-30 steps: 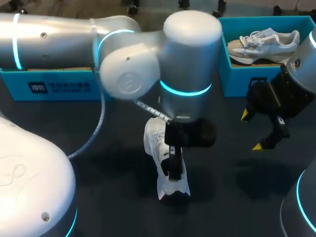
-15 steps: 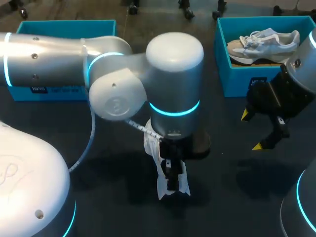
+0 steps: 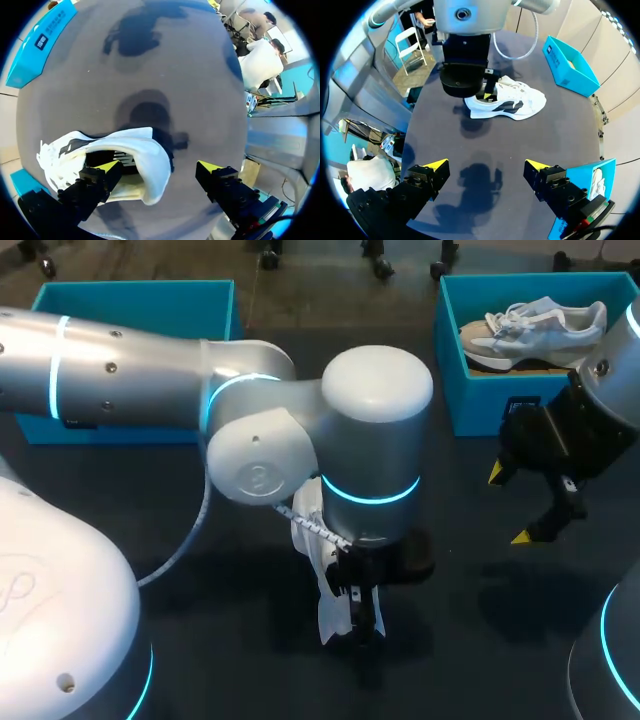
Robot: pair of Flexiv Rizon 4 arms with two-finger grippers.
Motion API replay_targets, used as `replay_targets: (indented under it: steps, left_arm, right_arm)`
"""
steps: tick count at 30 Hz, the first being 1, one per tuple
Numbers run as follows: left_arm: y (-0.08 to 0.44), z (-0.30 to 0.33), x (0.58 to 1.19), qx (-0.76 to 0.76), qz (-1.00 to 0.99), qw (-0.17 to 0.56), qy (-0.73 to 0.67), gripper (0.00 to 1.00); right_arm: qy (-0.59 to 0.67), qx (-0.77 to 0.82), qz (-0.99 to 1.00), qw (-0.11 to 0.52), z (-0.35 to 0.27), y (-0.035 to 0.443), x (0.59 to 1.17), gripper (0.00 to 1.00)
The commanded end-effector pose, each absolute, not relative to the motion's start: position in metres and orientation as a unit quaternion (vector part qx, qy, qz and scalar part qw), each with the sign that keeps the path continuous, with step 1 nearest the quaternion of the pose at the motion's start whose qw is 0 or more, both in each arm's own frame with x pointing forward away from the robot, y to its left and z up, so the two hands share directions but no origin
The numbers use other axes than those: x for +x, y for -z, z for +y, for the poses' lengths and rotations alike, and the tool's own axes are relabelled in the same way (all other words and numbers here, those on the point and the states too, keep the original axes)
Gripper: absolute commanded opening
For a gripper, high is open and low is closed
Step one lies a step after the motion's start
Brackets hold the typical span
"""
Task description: Take the shoe out of the shoebox, open the shoe tongue, remove and reinsert the insole, then place the shoe into the shoebox
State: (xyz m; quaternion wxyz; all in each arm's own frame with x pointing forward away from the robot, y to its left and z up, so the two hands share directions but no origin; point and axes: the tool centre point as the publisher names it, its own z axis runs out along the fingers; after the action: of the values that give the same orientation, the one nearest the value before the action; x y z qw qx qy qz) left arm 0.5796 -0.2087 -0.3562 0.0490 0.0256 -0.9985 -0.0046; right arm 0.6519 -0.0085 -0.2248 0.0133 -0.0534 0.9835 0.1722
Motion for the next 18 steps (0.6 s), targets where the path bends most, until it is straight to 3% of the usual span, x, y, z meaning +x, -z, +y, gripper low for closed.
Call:
replay_targets:
  steps: [1,10,14,18]
  left_arm:
    - [0.367,-0.209,0.573,0.028,-0.998,0.047,0.002,0.96]
    - [0.38,-0.211,0.566,0.044,-0.999,0.03,0.009,0.88]
    - [0.384,-0.212,0.566,0.06,-0.998,0.015,0.011,0.75]
    - [0.386,-0.212,0.568,0.066,-0.998,0.015,0.015,0.73]
  right_arm:
    - [-0.172,-0.054,0.984,0.013,-0.008,0.226,0.653,1.0]
    - [-0.172,-0.054,0.984,0.013,-0.008,0.226,0.653,1.0]
    - [-0.172,-0.054,0.984,0.013,-0.008,0.226,0.653,1.0]
    - [-0.172,-0.054,0.984,0.013,-0.008,0.226,0.653,1.0]
